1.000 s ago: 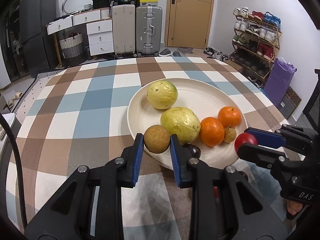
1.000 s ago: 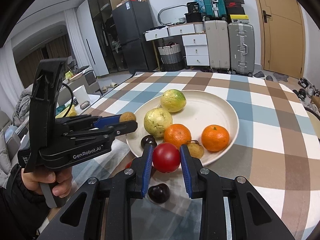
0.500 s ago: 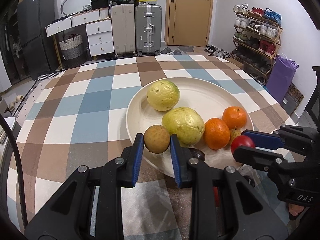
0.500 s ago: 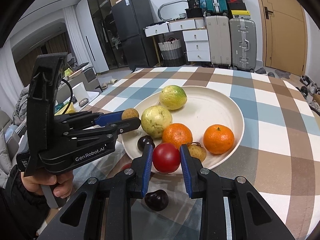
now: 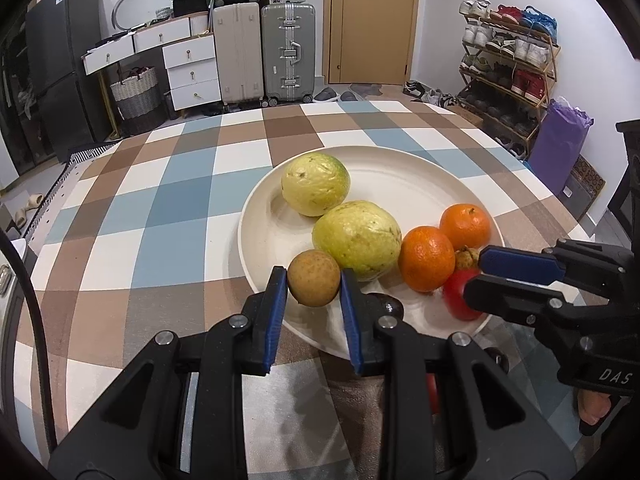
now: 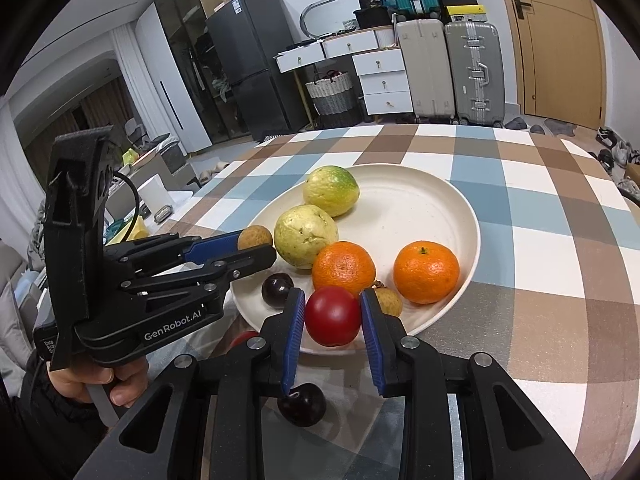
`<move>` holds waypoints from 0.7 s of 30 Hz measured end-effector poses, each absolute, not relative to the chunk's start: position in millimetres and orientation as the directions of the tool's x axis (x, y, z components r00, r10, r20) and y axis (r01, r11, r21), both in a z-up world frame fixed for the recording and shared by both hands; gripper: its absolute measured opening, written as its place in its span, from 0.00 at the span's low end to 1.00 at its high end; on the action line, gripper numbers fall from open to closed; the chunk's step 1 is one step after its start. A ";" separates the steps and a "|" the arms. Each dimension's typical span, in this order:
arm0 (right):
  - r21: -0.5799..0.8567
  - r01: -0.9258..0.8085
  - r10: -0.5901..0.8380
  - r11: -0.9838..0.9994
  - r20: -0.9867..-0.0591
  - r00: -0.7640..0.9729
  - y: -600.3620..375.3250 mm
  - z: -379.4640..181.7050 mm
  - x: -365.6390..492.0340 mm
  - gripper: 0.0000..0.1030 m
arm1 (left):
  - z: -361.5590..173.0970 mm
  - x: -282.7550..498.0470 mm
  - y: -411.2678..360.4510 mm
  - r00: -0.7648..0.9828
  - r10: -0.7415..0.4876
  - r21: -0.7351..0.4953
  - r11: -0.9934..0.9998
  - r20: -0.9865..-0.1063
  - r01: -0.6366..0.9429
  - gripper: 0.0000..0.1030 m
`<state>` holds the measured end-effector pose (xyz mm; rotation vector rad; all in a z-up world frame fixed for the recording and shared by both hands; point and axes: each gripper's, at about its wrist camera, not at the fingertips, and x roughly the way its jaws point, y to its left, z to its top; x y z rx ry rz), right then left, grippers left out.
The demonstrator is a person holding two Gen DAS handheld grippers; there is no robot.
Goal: Organize fruits
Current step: 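Release the brown fruit on the plate with the left tool while the right tool releases the tomato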
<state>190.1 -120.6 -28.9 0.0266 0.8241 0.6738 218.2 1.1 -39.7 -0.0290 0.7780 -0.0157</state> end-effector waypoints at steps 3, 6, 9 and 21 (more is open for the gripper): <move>0.276 -0.537 0.565 0.797 -0.655 0.502 -123.6 -27.1 188.8 0.37 | -39.9 218.4 1.2 0.712 -0.029 -0.036 0.999 -0.701 0.006 0.23; 0.271 -0.526 0.558 0.806 -0.643 0.524 -127.0 -24.7 186.5 0.41 | -40.2 218.4 2.4 0.712 -0.037 -0.045 0.999 -0.701 0.008 0.23; 0.259 -0.519 0.552 0.814 -0.621 0.556 -130.4 -20.4 181.9 0.49 | -40.1 216.3 3.5 0.714 -0.044 -0.053 0.999 -0.699 0.009 0.24; 0.241 -0.481 0.525 0.843 -0.566 0.636 -147.8 -10.9 171.7 0.98 | -31.7 182.9 -7.4 0.744 -0.027 -0.006 1.000 -0.667 0.030 0.71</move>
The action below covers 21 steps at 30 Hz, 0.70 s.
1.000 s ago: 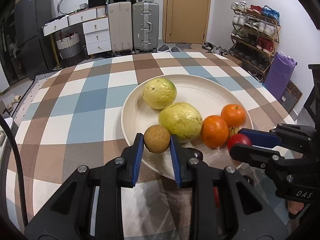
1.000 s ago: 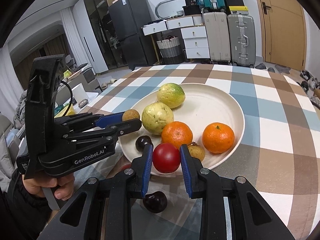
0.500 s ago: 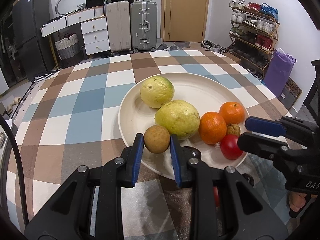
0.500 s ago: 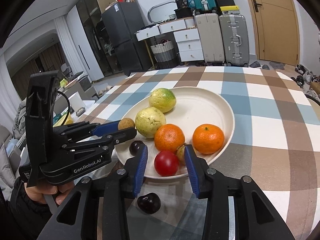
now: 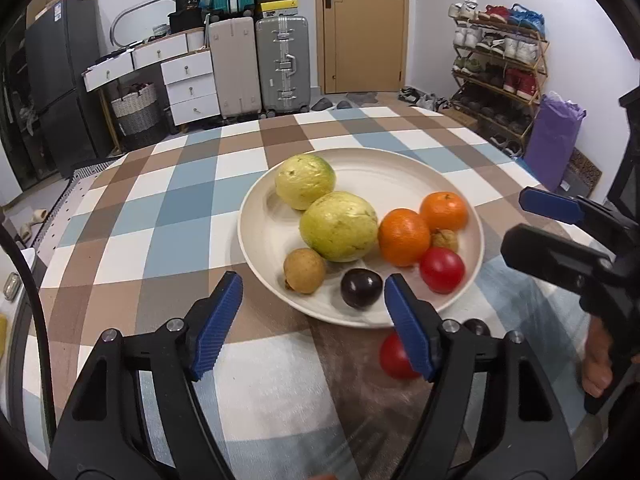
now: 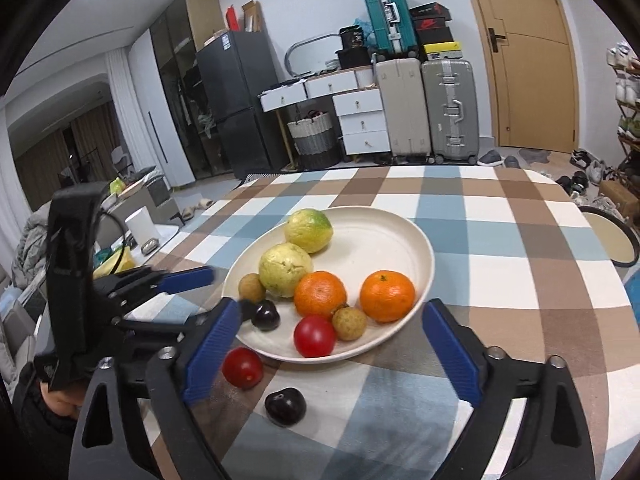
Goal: Organize fruits
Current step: 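Release the brown fruit on the plate with the left tool while the right tool releases the tomato, then grasp the dark plum with the right tool while the left tool moves toward the red tomato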
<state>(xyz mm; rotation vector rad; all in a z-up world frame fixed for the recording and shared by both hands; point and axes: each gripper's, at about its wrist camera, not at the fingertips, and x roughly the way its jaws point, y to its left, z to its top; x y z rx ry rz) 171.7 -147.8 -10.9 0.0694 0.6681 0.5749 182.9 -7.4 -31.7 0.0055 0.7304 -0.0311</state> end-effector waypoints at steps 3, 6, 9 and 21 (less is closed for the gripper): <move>0.254 -0.469 0.524 0.846 -0.561 0.641 -153.4 -10.6 171.6 1.00 | -29.0 172.3 -6.0 0.751 -0.026 -0.015 1.000 -0.659 0.021 0.80; 0.259 -0.466 0.524 0.846 -0.568 0.635 -156.7 -11.6 171.6 1.00 | -27.9 162.1 -4.7 0.752 -0.033 -0.029 0.999 -0.659 0.018 0.81; 0.266 -0.458 0.521 0.848 -0.575 0.631 -160.0 -12.8 169.8 1.00 | -27.6 152.4 -3.2 0.754 -0.029 -0.037 0.999 -0.657 0.006 0.85; 0.207 -0.451 0.472 0.868 -0.625 0.622 -159.8 -16.2 151.0 1.00 | -21.0 122.8 -0.7 0.772 -0.027 -0.077 0.997 -0.635 -0.028 0.99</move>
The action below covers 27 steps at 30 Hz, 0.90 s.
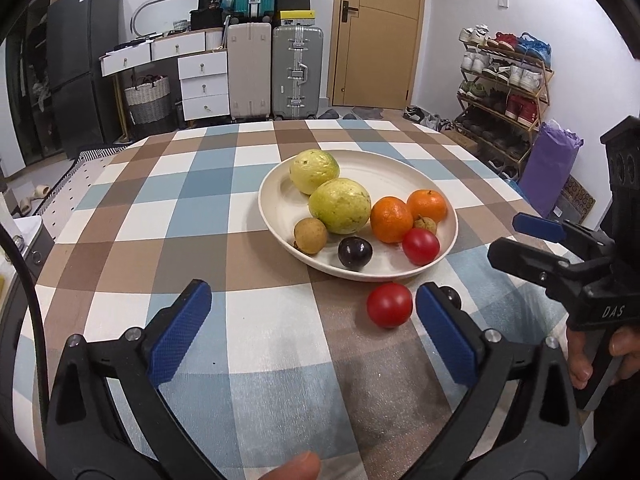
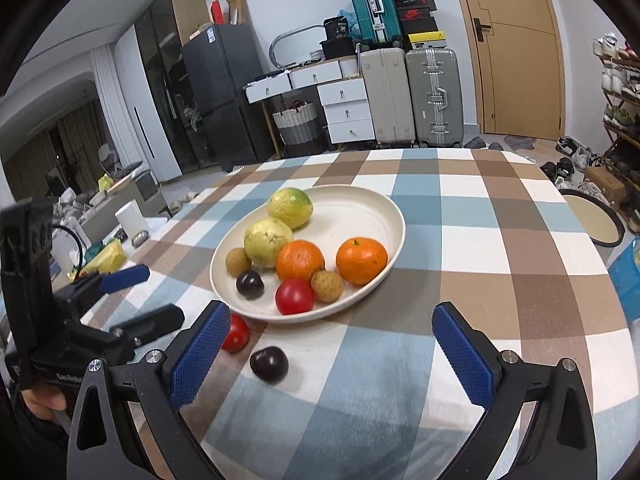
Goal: Organize fruits
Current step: 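Grasp the dark plum with the right tool while the left tool moves toward the red tomato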
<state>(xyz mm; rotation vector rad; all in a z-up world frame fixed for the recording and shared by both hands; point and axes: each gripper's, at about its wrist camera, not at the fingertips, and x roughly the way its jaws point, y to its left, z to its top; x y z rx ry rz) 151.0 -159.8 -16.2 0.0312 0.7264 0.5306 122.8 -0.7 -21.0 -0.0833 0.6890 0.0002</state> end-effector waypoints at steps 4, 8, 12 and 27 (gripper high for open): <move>0.185 -0.449 0.452 0.874 -0.647 0.614 -157.3 -18.3 149.8 1.00 | -23.2 122.9 -5.1 0.764 -0.026 -0.067 0.997 -0.645 -0.023 0.99; 0.156 -0.475 0.438 0.866 -0.695 0.570 -148.1 -25.4 150.4 1.00 | -25.2 122.5 -9.7 0.762 -0.011 -0.046 0.999 -0.647 -0.024 0.99; 0.146 -0.490 0.433 0.859 -0.719 0.543 -143.1 -30.0 150.5 1.00 | -25.8 122.1 -10.2 0.763 -0.008 -0.046 0.999 -0.646 -0.029 0.99; 0.151 -0.509 0.434 0.848 -0.747 0.503 -136.6 -35.9 153.4 1.00 | -26.5 124.2 -5.5 0.758 -0.008 -0.056 0.998 -0.652 -0.038 0.99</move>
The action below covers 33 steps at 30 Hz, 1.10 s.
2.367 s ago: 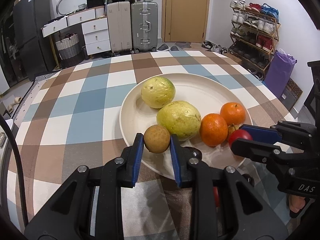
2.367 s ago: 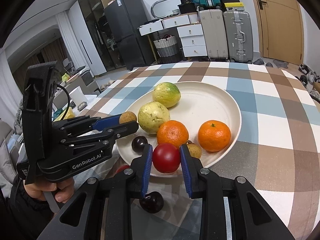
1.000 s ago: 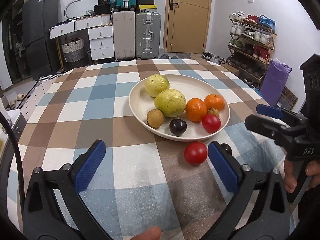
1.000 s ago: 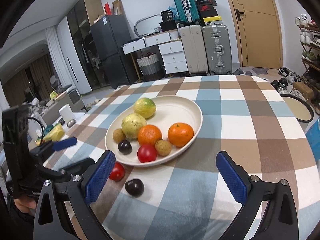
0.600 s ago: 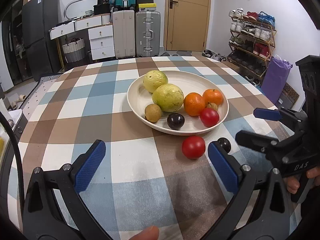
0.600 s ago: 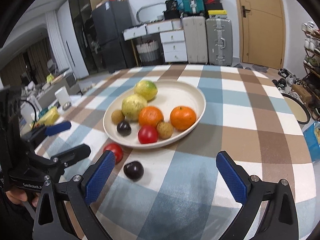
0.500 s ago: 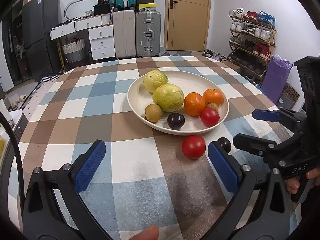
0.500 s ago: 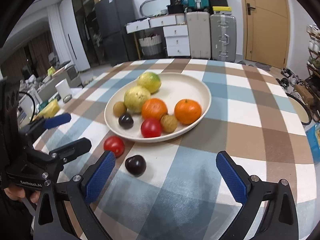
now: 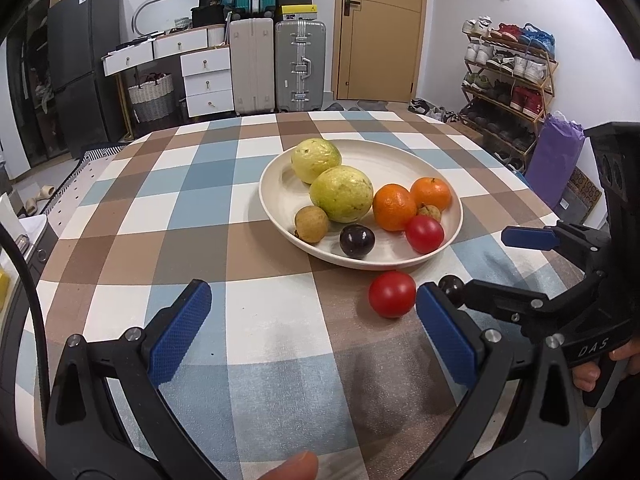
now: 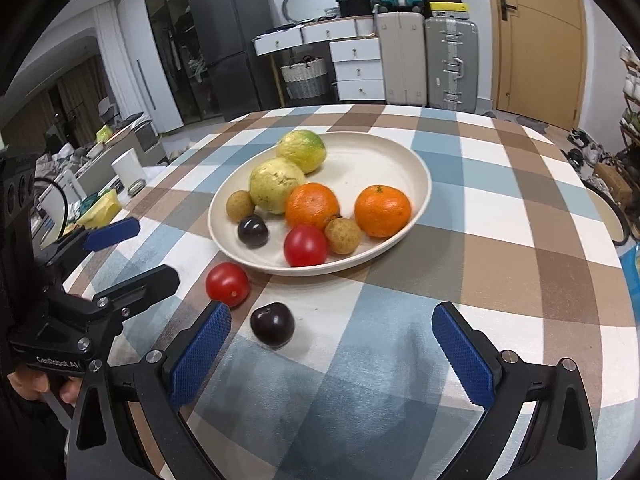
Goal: Organize fruits
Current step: 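Grasp the dark plum with the right tool while the left tool moves toward the red tomato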
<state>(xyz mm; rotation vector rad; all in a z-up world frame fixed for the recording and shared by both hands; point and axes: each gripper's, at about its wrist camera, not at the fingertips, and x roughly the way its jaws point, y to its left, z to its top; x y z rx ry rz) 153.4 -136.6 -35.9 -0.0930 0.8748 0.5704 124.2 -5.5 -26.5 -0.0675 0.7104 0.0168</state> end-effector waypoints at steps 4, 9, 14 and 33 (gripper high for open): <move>0.145 -0.519 0.432 0.842 -0.757 0.490 -132.6 -37.4 152.7 1.00 | -26.9 125.0 -4.2 0.757 -0.006 -0.060 0.997 -0.654 -0.044 0.99; 0.150 -0.524 0.433 0.839 -0.766 0.475 -131.6 -40.3 154.5 1.00 | -27.7 125.6 -2.9 0.757 -0.003 -0.061 0.997 -0.653 -0.048 0.99; 0.135 -0.533 0.426 0.835 -0.772 0.472 -127.9 -41.0 153.2 0.99 | -29.8 127.2 2.6 0.754 -0.008 -0.079 0.995 -0.657 -0.059 0.99; 0.064 -0.613 0.414 0.787 -0.792 0.449 -107.0 -44.3 141.7 0.59 | -31.2 128.9 6.6 0.746 -0.009 -0.097 0.992 -0.666 -0.075 0.99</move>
